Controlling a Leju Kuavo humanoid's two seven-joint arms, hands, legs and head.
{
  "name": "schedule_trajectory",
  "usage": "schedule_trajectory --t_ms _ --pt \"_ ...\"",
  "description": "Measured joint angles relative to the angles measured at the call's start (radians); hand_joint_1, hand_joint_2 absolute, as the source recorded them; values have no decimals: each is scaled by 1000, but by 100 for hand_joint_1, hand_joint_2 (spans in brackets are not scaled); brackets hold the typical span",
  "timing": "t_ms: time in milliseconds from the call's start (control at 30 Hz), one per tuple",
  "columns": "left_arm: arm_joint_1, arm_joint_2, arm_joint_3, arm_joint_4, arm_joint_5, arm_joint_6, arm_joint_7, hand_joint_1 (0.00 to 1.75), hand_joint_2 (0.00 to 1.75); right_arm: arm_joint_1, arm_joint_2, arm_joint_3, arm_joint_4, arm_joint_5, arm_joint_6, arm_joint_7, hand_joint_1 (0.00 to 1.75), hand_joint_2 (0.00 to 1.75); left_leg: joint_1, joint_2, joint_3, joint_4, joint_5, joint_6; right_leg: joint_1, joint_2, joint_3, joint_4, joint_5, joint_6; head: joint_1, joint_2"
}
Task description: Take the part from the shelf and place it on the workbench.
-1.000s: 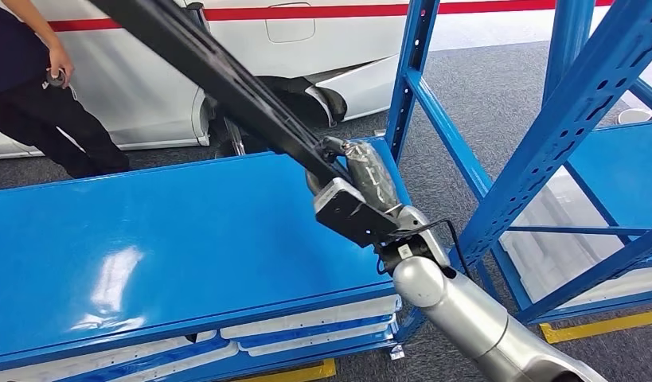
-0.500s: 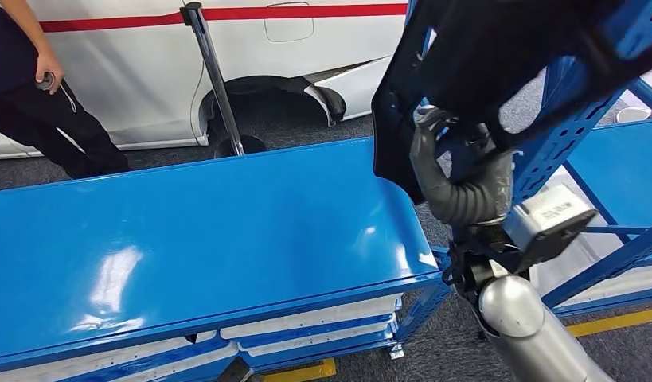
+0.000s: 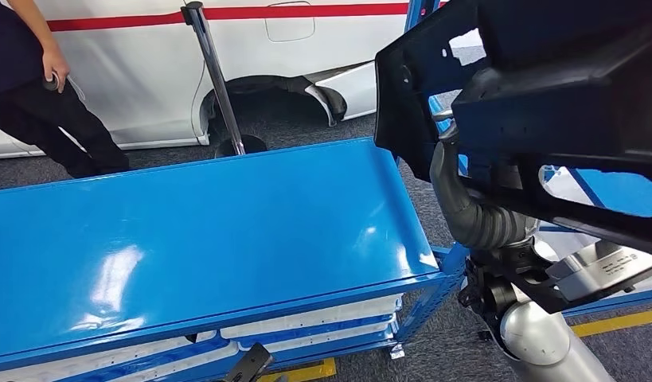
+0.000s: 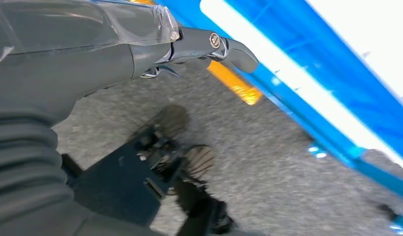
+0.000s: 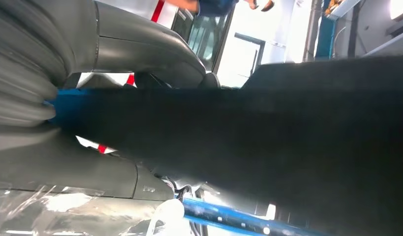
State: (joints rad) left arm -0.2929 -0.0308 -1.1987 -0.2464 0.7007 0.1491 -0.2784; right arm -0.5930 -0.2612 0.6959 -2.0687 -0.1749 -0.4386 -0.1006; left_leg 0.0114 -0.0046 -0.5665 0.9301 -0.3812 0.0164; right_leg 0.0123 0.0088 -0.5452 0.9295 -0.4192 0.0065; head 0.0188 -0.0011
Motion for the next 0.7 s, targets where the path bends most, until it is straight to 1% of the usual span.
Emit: schedule_trajectory --t_ms 67,267,333,367,400,467,500,533,600,633,667,700 --pt "2 -2 0 0 -17 -5 43 0 175 7 -1 0 -1 -22 6 -16 175 175 0 0 0 0 0 0 0 0 0 0 0 0 0 0" --pt "10 -5 -4 0 -75 -23 112 0 175 23 -1 0 0 -48 16 -45 175 175 -1 0 -1 1 -1 1 -1 -1 0 -1 0 1 0 0" --pt "11 -5 -9 0 -102 -20 155 0 175 25 -1 0 1 -53 24 -50 175 175 -3 0 -2 4 -4 10 -5 -1 0 -2 0 7 0 0" --pt "11 -5 -13 0 -115 -19 175 0 175 25 0 0 3 -55 27 -52 175 175 -6 0 -2 5 -5 17 -7 -2 1 -2 2 10 0 0" --pt "12 -5 -17 0 -127 -19 190 0 175 26 1 0 5 -57 31 -53 175 175 -8 -1 -2 4 -3 23 -9 -2 1 -3 4 15 0 0" --pt "12 -6 -27 0 -145 -21 208 0 175 28 3 0 9 -60 37 -58 175 175 -4 0 5 -13 12 32 -10 -3 -1 1 -1 21 0 0" --pt "11 -6 -30 0 -151 -22 214 0 175 29 3 0 11 -60 40 -59 175 175 -2 0 9 -23 19 36 -10 -3 -8 20 -20 25 0 0" --pt "11 -7 -33 0 -154 -23 219 0 175 30 3 0 13 -61 42 -61 175 175 2 1 12 -32 25 38 -12 -3 -25 61 -50 29 0 0" --pt "13 -7 -38 0 -156 -25 223 0 175 36 4 0 20 -61 43 -62 175 175 3 2 11 -36 29 39 -20 -3 -79 195 -125 40 0 0" --pt "14 -8 -41 0 -156 -26 226 0 175 40 4 0 24 -62 44 -62 175 175 4 2 9 -35 30 37 -25 -3 -103 255 -148 47 0 0" --pt "16 -8 -44 0 -156 -28 231 0 175 44 4 0 28 -64 45 -63 175 175 7 2 7 -35 31 35 -31 -4 -113 285 -152 53 0 0" --pt "17 -8 -47 0 -157 -31 238 0 175 47 4 0 32 -66 46 -64 175 175 10 1 5 -33 33 32 -37 -4 -104 273 -135 60 1 0"
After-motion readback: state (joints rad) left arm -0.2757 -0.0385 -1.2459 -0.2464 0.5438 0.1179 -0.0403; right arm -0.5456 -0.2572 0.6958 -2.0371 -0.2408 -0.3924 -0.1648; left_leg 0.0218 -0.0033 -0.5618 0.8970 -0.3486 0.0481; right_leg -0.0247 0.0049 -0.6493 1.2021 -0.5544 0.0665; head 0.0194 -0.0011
